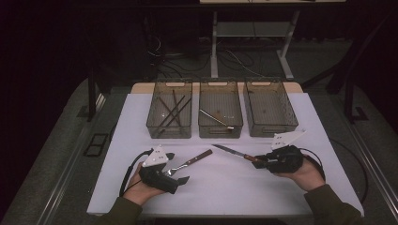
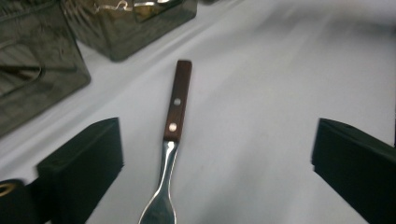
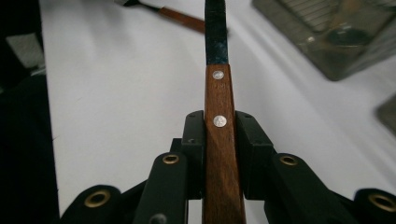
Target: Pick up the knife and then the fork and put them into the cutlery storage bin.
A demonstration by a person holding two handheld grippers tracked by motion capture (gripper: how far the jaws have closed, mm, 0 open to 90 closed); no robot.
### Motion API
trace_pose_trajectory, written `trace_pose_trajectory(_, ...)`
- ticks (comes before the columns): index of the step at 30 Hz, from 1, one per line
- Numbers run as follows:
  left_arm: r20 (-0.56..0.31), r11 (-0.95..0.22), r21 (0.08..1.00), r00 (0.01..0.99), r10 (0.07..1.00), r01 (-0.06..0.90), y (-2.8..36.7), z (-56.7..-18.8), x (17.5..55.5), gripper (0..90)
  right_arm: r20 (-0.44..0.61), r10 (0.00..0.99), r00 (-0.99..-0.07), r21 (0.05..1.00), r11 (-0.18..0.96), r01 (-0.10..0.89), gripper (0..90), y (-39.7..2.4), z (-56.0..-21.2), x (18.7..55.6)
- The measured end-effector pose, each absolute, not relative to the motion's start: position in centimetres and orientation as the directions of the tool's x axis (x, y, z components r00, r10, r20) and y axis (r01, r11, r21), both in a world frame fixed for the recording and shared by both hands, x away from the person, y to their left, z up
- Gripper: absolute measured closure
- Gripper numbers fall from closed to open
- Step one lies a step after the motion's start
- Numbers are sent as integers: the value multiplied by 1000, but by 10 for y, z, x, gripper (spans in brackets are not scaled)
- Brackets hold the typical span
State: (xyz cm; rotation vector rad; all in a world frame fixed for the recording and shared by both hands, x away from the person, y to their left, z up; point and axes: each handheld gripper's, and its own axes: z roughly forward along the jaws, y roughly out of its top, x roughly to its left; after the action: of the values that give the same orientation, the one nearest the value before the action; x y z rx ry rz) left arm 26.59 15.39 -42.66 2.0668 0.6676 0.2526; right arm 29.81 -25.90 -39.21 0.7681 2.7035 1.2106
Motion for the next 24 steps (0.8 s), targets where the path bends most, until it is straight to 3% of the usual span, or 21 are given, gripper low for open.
trace_pose_trajectory(24, -50, -439, 828, 826, 561, 348, 159, -431, 266, 3, 134, 760, -636, 795, 301, 527, 749, -315, -357, 342)
